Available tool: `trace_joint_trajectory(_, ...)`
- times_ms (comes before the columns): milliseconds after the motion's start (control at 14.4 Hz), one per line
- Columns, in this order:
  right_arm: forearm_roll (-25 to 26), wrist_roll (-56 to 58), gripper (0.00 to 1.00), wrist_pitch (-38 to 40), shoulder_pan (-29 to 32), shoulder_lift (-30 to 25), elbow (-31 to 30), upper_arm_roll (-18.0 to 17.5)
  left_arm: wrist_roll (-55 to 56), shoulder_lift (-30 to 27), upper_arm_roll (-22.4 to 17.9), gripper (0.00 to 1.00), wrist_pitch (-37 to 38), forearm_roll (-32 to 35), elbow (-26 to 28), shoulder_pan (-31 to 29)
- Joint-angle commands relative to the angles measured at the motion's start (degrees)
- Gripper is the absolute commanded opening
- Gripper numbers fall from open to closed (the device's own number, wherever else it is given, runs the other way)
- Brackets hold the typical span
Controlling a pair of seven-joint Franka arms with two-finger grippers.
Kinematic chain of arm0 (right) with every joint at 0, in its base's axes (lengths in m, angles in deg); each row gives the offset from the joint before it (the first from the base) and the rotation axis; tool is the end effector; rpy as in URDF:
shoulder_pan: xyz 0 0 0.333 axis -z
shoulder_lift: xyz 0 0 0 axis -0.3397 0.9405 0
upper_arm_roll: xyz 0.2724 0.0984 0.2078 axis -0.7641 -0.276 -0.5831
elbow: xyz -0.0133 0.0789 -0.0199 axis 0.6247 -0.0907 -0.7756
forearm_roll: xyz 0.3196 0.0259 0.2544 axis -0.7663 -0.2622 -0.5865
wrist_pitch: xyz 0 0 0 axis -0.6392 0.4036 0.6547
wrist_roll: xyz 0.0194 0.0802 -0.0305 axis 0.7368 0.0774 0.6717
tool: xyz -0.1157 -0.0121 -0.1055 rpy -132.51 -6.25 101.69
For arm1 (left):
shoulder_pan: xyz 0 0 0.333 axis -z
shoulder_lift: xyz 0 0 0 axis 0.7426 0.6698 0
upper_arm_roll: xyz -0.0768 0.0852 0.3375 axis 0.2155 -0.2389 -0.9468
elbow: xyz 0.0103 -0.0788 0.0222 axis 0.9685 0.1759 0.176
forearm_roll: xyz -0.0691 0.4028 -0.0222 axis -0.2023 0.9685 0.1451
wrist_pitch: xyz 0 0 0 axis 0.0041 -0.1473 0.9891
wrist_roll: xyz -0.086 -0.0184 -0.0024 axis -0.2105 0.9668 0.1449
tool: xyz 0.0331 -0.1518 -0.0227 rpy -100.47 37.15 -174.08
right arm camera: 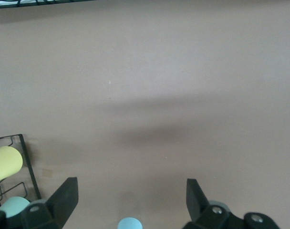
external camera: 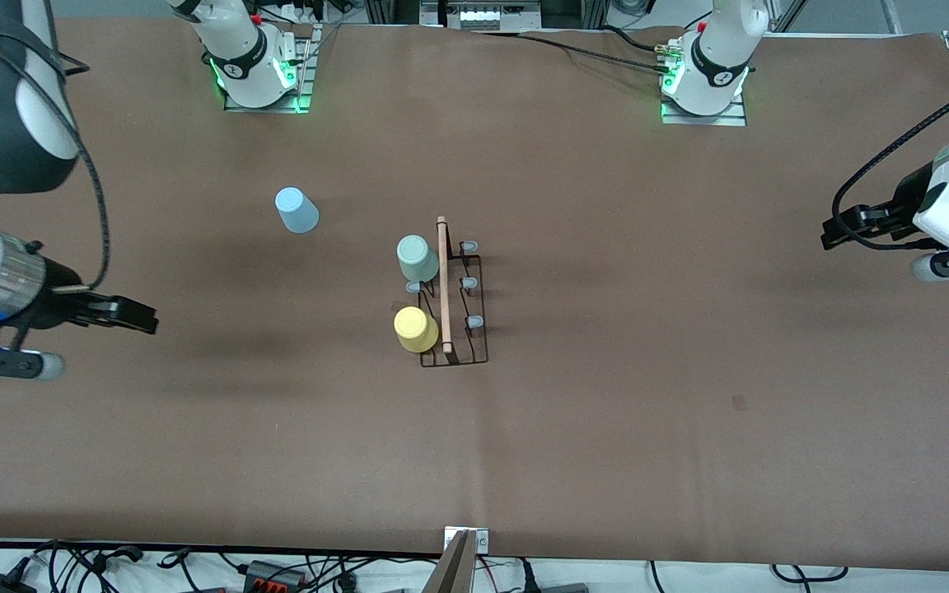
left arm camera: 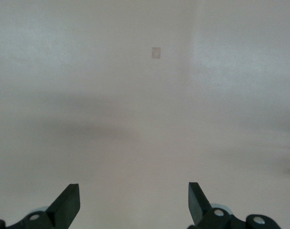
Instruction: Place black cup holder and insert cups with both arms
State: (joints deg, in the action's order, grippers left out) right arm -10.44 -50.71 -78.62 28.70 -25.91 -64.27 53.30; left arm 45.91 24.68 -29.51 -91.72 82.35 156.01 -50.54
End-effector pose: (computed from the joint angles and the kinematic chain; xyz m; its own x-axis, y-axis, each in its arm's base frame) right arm 0.7255 0.0499 0.5304 0.9947 -0.1030 -0.0018 -0.1030 -0.9947 -0.0031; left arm 0.6000 -0.0066 0.5532 0.9848 0.1522 -0.0842 0.1504 -0.9883 -0.0272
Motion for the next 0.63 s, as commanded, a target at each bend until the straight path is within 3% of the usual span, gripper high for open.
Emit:
trace_joint_trajectory(0,-2.2,6.1,1.00,0.3,-0.5,-4.9,-4.4,6.0,-0.5,-1.4,-0.1,1.00,-0.8,-0.9,1.5,0.0)
trace_joint_trajectory(139,-7.0,14.1,1.00,0.5,-1.3,-7.4,-6.4,12.2,-0.5,-1.4,-0.1,1.00,-0.8,-0.9,1.5,0.0)
trace_joint_trajectory(279,-7.5,16.6,1.00,0.9,-3.1,-8.4,-6.9,17.2,-0.6,-1.4,-0.1,1.00,-0.8,-0.9,1.5,-0.1)
trace_joint_trajectory(557,-6.8,16.5,1.00,0.1,-3.0,-13.8,-13.6,17.3,-0.8,-1.4,-0.1,1.00,-0.8,-0.9,1.5,-0.1)
